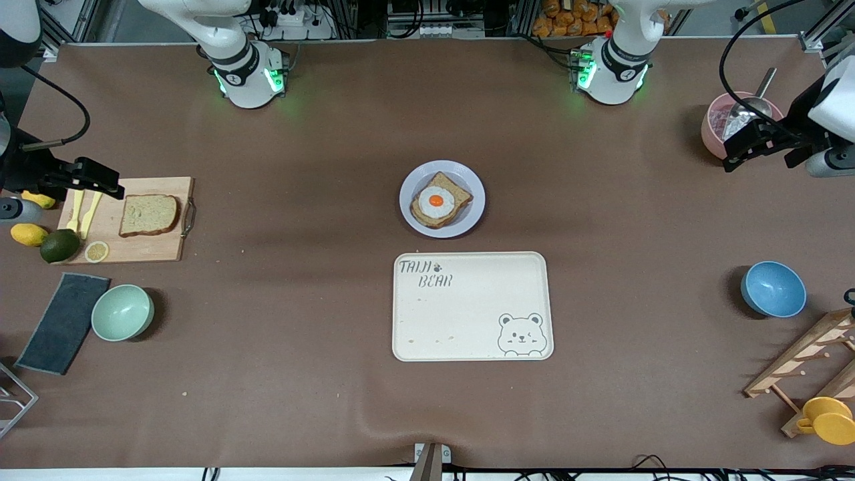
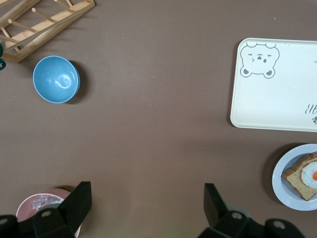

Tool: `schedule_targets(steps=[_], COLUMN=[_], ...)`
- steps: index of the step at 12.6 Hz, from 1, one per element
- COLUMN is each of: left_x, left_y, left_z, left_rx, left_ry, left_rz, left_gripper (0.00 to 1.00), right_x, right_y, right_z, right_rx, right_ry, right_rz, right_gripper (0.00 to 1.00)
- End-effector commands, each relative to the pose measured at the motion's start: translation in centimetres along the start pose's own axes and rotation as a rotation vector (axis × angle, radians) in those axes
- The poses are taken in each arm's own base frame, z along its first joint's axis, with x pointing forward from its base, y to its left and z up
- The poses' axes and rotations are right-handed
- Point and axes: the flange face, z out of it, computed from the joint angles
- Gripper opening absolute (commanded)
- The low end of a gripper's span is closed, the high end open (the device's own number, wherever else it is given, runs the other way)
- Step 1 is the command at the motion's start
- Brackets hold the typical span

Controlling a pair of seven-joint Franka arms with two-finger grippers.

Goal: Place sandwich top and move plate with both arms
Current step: 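Move the right gripper toward the bread slice on the cutting board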

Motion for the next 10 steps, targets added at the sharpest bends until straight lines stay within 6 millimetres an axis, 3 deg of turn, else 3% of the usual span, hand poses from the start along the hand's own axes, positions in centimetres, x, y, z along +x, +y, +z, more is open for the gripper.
schedule_targets(steps=[1,7,10], left_x=[0.5,1.1,1.1], left_y=[0.1,-0.3,-0.1], left_z=[0.0,0.7,1.0], left_rx=[-0.003,-0.018,-0.008], left_ry=[-0.019,-0.033,-0.038], left_rz=[0.024,0.017,0.022], left_gripper=[1.0,1.0,1.0], right_x=[0.0,0.1,1.0], right_y=[0.0,0.8,4.2], right_z=[-0.1,0.1,3.3], right_rx=[0.009,0.003,0.017], right_ry=[0.005,0.003,-0.059], right_rz=[-0.002,0.007,-0.003], right_gripper=[1.0,1.0,1.0])
